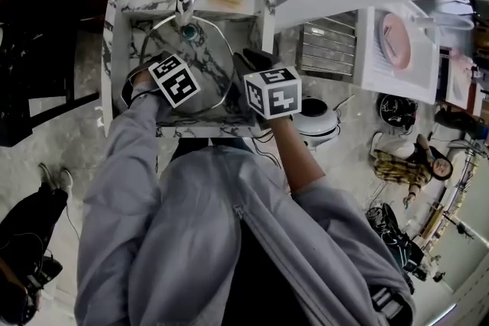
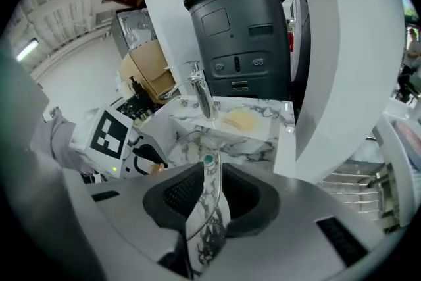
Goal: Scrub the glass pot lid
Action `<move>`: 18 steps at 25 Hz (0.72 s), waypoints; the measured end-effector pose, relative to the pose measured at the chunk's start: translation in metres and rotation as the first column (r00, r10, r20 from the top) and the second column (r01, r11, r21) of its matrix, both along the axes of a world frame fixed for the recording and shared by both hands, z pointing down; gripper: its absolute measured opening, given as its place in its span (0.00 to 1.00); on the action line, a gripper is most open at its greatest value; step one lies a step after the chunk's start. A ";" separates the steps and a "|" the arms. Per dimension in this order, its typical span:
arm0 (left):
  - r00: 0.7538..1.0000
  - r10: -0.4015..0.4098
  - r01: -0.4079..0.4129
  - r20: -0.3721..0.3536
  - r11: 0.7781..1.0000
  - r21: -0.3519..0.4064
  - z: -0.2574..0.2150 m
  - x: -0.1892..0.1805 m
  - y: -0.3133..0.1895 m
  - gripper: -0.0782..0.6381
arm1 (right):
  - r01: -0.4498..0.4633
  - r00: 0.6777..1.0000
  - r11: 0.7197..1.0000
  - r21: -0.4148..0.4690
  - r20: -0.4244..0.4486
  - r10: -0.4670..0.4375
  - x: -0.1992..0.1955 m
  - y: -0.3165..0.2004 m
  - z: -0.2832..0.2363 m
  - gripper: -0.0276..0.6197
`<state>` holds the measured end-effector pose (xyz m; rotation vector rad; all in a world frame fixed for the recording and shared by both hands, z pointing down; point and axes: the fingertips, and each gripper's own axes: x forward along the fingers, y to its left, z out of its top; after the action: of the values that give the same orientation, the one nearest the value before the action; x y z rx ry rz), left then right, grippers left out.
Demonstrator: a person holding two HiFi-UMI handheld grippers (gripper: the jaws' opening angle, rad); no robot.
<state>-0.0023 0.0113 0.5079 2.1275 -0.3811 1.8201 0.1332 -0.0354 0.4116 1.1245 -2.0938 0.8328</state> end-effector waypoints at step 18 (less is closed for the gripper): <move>0.998 -0.037 0.043 0.057 0.995 -0.095 0.069 0.028 -0.018 0.37 | 0.318 0.911 0.933 0.171 -0.327 -0.250 -0.015 -0.121 0.006 0.19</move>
<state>0.0253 -0.0070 0.5773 1.9950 -0.3393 1.8394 0.1184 -0.1568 0.4174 0.9508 -2.0559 0.2730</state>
